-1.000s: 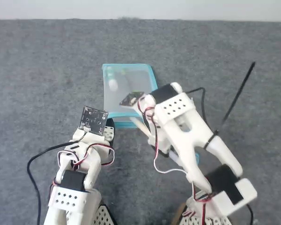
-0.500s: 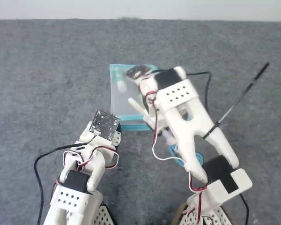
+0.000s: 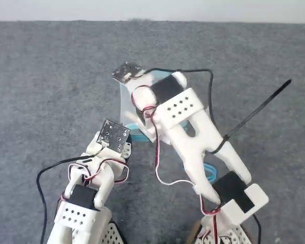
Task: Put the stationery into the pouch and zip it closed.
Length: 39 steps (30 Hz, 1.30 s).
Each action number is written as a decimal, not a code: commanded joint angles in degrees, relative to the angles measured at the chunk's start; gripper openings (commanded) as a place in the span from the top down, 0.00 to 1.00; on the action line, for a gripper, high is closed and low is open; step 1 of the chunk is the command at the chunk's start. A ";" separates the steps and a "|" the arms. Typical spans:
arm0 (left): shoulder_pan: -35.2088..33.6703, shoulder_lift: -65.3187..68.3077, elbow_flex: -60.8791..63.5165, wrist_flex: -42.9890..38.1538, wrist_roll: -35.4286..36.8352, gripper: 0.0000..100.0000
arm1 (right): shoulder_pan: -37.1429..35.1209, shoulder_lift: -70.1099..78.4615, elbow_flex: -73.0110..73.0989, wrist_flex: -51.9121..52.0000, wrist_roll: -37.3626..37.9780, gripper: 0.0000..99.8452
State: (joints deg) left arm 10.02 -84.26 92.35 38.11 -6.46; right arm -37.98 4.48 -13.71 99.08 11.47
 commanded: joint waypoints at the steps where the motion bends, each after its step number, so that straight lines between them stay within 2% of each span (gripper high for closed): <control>1: 0.53 -0.79 -1.01 -0.18 -0.44 0.99 | 0.04 -3.56 -3.87 -2.86 -0.79 0.99; 10: 0.53 -0.79 -1.01 -0.18 -0.44 0.99 | 0.13 -5.58 -3.60 -5.05 -0.79 0.77; 16: 0.53 -0.79 -0.92 -0.18 -0.53 0.99 | 0.75 -5.93 -3.96 -6.46 -0.88 0.78; 21: -0.79 -0.79 -1.10 -0.26 -0.26 0.99 | 8.13 -7.60 -3.87 -6.46 -0.35 0.78; 23: -4.04 -0.88 -1.27 -2.11 1.23 0.99 | 11.38 -10.42 -3.87 -5.93 1.32 0.78; 27: -17.05 -0.53 -4.44 -4.84 12.13 0.99 | 15.43 -19.21 0.97 -5.58 0.53 0.78; 28: -18.02 -0.44 -4.88 -4.57 12.75 0.99 | 16.31 -20.88 3.34 -5.67 -0.18 0.78; 30: -14.59 -0.44 -4.70 -3.08 10.11 0.99 | 17.63 -23.34 9.49 -6.55 -1.41 0.78; 32: -7.56 -0.79 -3.38 -1.41 5.89 0.99 | 18.68 -24.31 16.35 -8.48 -2.11 0.78; 34: -3.52 -0.79 -2.77 -0.79 5.63 0.99 | 19.74 -24.75 23.21 -11.74 -2.20 0.78; 36: -6.95 -0.79 -3.74 -0.97 8.35 0.99 | 20.97 -24.92 29.36 -14.99 -1.93 0.78; 39: -17.05 -0.79 -5.49 -1.05 11.25 0.99 | 22.90 -24.48 35.78 -19.47 -1.93 0.78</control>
State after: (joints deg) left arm 0.35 -84.18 91.47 37.05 2.07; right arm -16.88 -17.32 18.20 83.96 9.98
